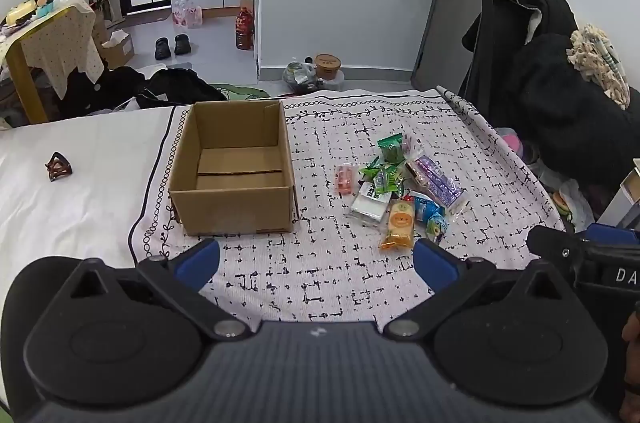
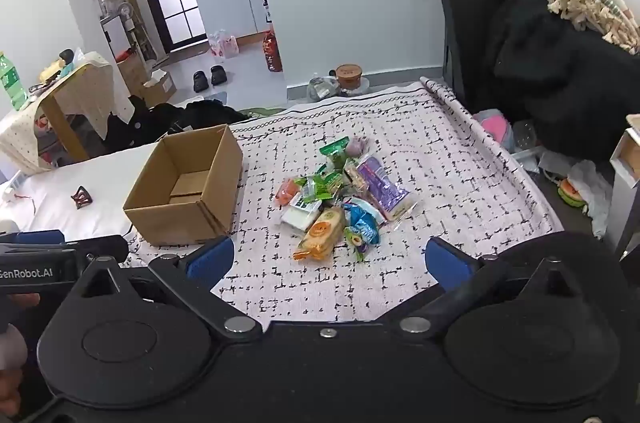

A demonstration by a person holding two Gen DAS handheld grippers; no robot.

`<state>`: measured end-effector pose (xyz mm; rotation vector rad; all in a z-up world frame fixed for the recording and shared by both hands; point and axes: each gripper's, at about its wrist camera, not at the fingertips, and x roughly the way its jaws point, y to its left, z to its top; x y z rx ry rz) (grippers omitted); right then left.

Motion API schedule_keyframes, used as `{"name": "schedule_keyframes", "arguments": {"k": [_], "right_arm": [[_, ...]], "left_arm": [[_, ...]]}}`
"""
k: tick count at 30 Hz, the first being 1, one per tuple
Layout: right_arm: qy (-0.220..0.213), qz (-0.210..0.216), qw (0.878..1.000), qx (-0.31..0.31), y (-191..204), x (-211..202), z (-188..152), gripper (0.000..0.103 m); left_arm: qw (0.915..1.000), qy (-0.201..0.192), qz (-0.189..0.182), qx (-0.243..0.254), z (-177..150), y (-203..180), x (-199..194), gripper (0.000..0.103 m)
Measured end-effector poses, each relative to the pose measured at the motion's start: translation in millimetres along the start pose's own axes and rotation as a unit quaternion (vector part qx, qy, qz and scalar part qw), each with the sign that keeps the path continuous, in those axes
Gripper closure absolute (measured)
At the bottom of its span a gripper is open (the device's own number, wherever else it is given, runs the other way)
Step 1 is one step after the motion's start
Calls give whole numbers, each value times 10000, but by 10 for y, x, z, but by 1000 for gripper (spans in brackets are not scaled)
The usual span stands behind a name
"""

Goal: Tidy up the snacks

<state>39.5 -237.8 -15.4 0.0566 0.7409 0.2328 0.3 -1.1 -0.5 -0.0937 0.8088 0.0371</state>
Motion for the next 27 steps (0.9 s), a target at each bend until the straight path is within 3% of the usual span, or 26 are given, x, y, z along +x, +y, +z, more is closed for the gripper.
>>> {"name": "schedule_keyframes", "arguments": {"k": [27], "right_arm": [[74, -62, 9999, 81, -30, -173, -41, 0]], "left_arm": [[9997, -122, -123, -151, -114, 3, -298, 1]]}}
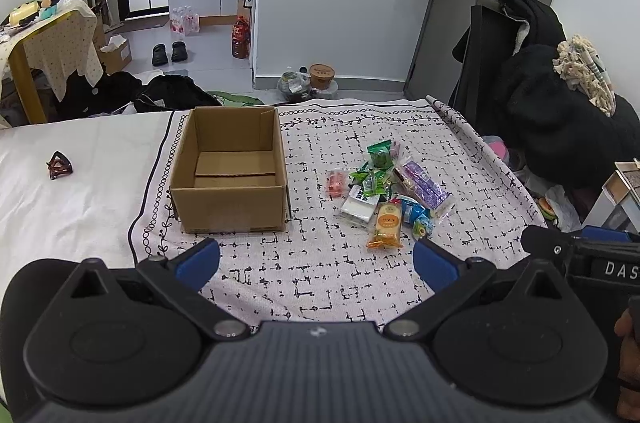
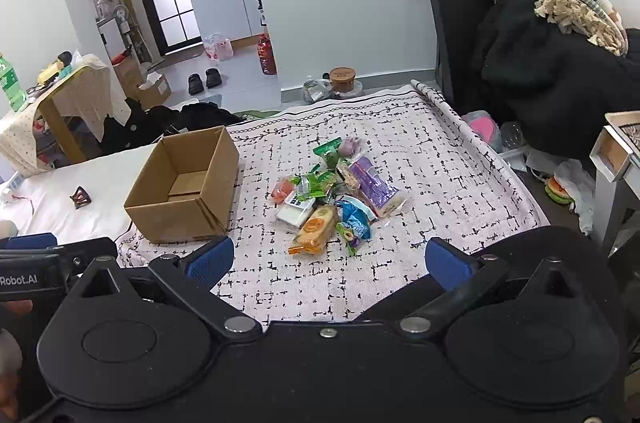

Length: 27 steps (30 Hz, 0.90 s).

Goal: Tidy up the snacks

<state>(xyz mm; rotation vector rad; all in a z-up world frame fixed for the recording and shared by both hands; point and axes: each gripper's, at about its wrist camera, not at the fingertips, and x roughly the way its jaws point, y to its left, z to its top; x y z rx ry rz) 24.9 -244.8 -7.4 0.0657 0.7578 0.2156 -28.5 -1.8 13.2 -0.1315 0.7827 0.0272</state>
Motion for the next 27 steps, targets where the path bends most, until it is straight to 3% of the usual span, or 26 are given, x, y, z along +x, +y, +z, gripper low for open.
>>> {"name": "schedule_keyframes", "arguments": {"k": [27], "right_arm": [[61, -22, 10000, -25, 17, -43, -15, 0]], "left_arm": [[10000, -26, -40, -31, -20, 16, -69, 1]]}}
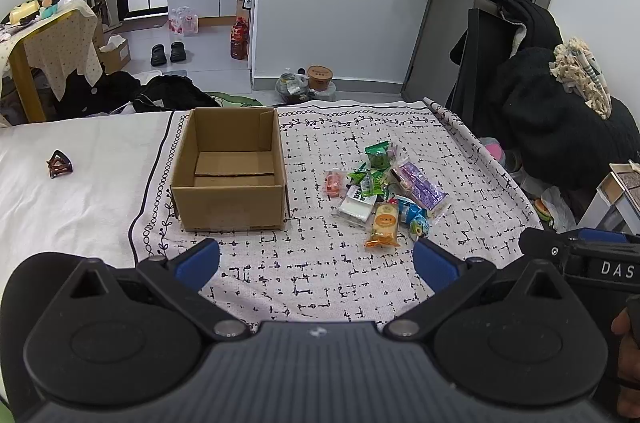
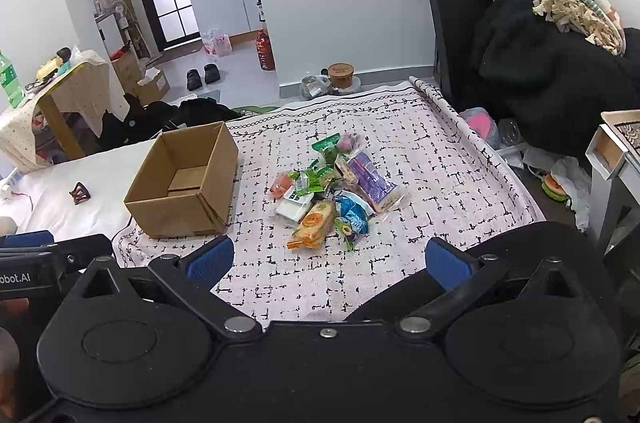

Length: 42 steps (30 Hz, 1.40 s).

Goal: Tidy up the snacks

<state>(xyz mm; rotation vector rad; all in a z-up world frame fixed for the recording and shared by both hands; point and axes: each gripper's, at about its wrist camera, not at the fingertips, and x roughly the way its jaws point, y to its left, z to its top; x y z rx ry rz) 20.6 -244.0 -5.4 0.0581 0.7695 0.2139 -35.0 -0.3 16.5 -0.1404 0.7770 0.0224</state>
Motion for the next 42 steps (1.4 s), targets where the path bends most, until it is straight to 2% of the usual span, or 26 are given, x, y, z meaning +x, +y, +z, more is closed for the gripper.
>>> {"name": "schedule_keyframes", "arguments": {"k": [26, 42], "right_arm": [[66, -15, 10000, 46, -31, 67, 26, 0], [398, -51, 9991, 150, -204, 474, 100, 0]], "left_arm": [[10000, 35, -38, -18, 28, 11, 55, 1], [9998, 176, -101, -11, 205, -126, 479, 1]]}}
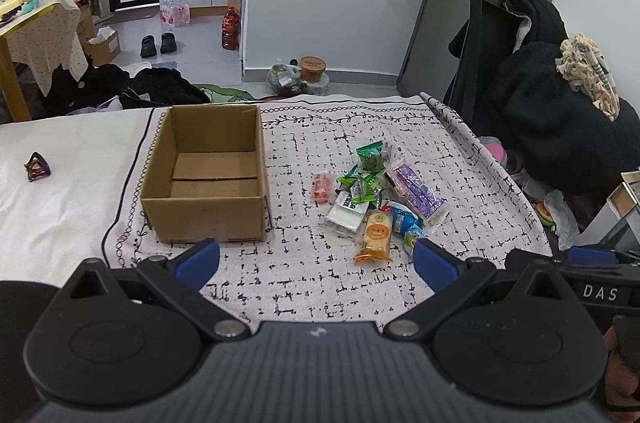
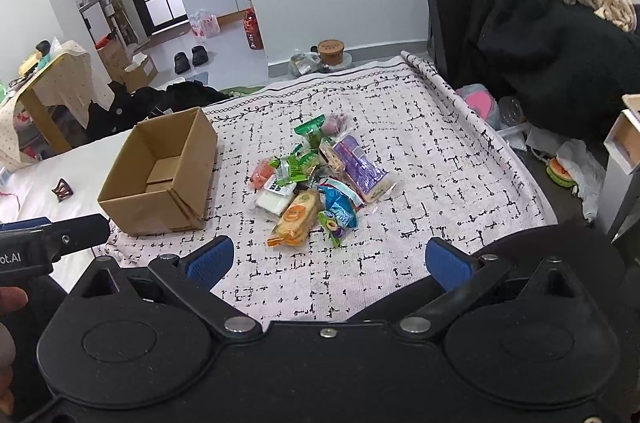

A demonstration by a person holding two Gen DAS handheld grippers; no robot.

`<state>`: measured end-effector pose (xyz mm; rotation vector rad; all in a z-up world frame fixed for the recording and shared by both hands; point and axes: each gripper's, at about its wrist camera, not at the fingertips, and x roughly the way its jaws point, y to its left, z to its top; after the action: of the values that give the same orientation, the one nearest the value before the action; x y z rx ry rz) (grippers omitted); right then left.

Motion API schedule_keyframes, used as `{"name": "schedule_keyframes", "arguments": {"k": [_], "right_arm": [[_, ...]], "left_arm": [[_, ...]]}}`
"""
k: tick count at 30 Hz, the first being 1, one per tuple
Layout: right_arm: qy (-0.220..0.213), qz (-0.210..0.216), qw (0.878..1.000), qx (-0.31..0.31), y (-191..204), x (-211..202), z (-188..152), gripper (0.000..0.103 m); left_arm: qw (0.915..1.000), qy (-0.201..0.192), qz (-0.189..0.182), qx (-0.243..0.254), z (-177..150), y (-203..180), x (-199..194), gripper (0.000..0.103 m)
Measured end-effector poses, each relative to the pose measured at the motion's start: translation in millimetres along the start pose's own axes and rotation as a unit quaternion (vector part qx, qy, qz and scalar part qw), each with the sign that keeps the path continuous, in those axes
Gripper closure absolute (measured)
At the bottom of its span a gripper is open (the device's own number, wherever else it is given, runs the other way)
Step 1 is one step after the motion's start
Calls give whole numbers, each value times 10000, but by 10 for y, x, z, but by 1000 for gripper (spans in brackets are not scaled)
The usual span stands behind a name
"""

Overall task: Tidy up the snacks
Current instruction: 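Grasp the orange rice-cracker packet with the left tool while the right tool grasps the blue packet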

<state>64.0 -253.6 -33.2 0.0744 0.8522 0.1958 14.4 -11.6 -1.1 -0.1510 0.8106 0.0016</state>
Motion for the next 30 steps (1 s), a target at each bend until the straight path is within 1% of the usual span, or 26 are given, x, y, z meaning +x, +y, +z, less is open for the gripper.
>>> {"name": "schedule_keyframes", "arguments": {"k": [8, 11, 14, 20, 23, 25, 29, 30], "right_arm": [[151, -23, 9999, 19, -129, 255, 41, 0], [215, 102, 9997, 76, -178, 365, 31, 0], [330, 131, 9993, 125, -219, 504, 41, 0], [399, 327, 9977, 449, -374, 733, 99, 0], [458, 404, 9963, 610, -441, 875, 143, 5], [558, 455, 9950, 696, -472, 995, 168, 13], [707, 591, 9916, 904, -525, 1209, 197, 18], [740, 573, 9910, 955, -537, 1261, 202, 21]], "left_arm": [[9999, 128, -48, 31, 40, -127, 311, 1], [9997, 237, -82, -14, 38, -160, 454, 1], [9996, 277, -50, -58, 51, -183, 570, 3], [9992, 356, -77, -143, 109, -264, 802, 4], [9990, 413, -87, -155, 144, -323, 946, 7], [9987, 476, -83, -185, 163, -360, 1049, 10], [9978, 634, -59, -189, 187, -465, 1286, 14], [9975, 681, -55, -191, 186, -489, 1349, 15]]}}
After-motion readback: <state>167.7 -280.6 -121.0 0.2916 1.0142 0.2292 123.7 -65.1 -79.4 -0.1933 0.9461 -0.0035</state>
